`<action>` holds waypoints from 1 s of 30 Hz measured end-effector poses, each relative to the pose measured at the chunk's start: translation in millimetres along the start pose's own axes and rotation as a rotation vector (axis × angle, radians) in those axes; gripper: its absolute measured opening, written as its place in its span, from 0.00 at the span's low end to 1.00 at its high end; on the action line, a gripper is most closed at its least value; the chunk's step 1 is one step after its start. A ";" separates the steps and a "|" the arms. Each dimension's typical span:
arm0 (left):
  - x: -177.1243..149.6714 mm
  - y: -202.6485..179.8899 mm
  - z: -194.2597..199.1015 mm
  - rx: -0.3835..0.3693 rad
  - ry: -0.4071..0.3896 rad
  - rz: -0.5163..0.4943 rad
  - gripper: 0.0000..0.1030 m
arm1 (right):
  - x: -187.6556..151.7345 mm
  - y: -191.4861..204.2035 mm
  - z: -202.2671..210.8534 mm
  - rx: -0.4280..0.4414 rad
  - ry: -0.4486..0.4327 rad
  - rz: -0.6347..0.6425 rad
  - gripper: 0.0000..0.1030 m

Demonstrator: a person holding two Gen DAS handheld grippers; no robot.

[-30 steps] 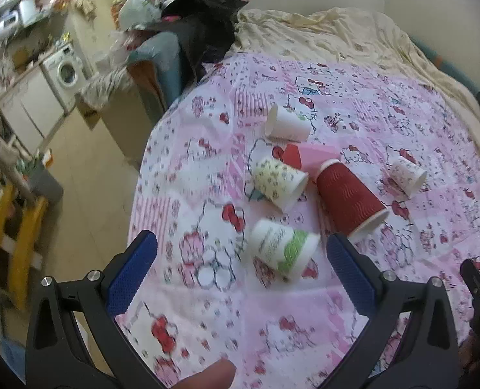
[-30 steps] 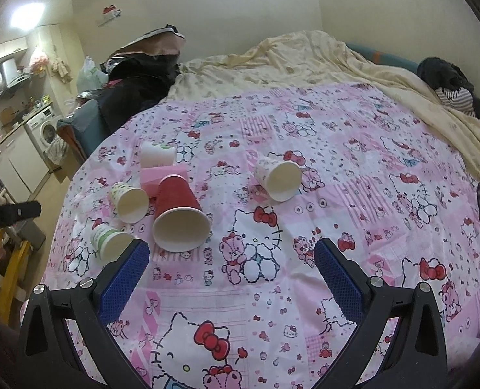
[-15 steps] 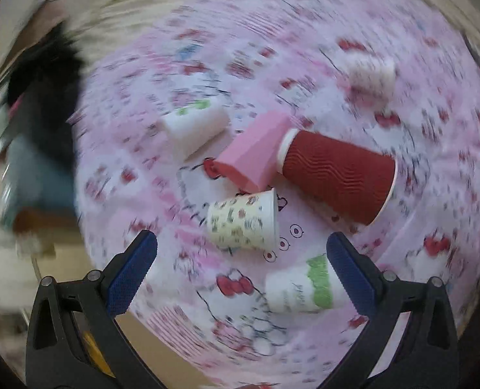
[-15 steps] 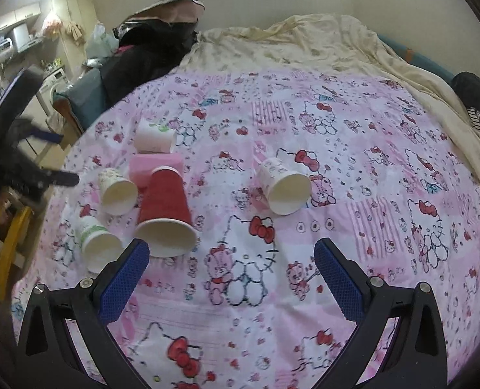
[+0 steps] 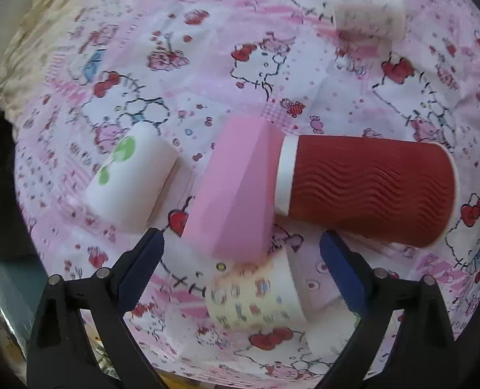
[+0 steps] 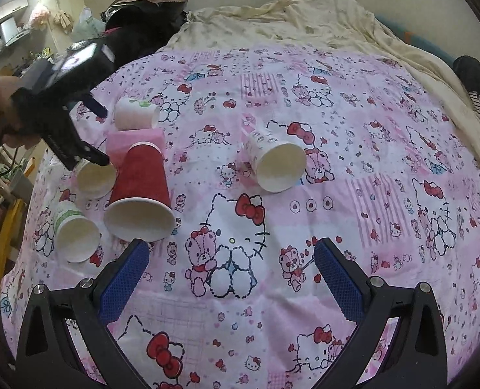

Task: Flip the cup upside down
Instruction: 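Move the left tool to the pink hexagonal cup and close on it, then lift the pink cup with the left tool and carry it toward the right tool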

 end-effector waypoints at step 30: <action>-35.0 8.3 107.4 0.133 -0.208 0.415 0.57 | 11.3 -5.3 16.8 0.005 -0.055 -0.043 1.00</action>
Point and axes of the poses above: each gripper's, at about its wrist camera, not at the fingertips, and z roughly against the way its jaws point, y to its left, x to its top, the point moved 6 cm from there along -z, roughly the way its jaws point, and after that the axes turned 10 degrees about -z, right-handed, at the moved point
